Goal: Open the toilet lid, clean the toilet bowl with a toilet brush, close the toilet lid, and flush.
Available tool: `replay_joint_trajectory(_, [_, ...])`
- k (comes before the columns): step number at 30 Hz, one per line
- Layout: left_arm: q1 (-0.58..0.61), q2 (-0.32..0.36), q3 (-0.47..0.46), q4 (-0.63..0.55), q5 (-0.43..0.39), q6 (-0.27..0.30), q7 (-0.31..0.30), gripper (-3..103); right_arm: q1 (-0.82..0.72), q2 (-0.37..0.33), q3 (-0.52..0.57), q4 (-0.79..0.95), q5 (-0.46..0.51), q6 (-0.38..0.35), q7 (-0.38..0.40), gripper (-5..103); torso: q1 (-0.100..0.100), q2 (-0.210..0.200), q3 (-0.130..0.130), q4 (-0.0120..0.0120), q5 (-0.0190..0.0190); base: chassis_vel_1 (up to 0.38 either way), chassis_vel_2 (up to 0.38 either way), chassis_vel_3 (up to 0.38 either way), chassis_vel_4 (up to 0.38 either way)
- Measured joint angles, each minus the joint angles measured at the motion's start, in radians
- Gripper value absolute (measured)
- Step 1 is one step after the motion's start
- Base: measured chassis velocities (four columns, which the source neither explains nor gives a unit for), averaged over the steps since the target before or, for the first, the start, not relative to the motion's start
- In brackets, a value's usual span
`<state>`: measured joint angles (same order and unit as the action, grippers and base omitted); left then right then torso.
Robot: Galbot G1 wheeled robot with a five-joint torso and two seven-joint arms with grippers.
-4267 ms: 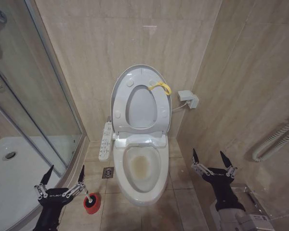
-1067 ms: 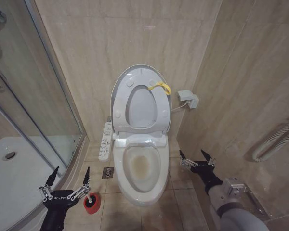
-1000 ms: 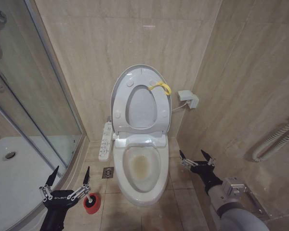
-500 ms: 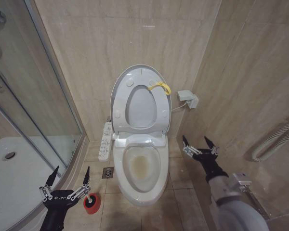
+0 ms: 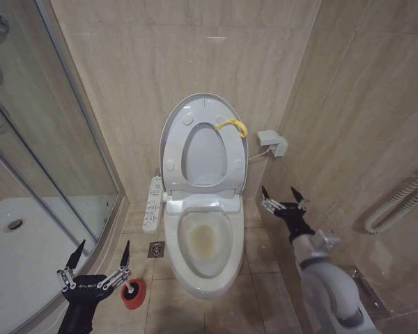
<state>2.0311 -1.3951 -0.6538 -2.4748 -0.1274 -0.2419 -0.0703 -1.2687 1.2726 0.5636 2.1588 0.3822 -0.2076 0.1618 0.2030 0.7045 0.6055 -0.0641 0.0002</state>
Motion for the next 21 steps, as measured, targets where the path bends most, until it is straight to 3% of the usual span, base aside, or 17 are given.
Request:
replay_joint_trajectory(7, [0.0,0.0,0.0,0.0,0.0,0.0,0.0,100,0.228,-0.052,-0.046,-0.175,0.024,0.007,-0.002,100,0.0,0.0,0.0,0.0003,-0.0001,0.0,0.0,0.0,0.0])
replay_joint_trajectory(11, [0.0,0.0,0.0,0.0,0.0,0.0,0.0,100,0.323,-0.05,-0.078,-0.275,-0.033,0.023,-0.002,100,0.0,0.0,0.0,0.0003,-0.0001,0.0,0.0,0.0,0.0])
replay_joint_trajectory(21, [0.0,0.0,0.0,0.0,0.0,0.0,0.0,100,0.415,-0.029,-0.077,-0.361,-0.077,0.032,0.012,100,0.0,0.0,0.0,0.0,-0.0001,0.0,0.0,0.0,0.0])
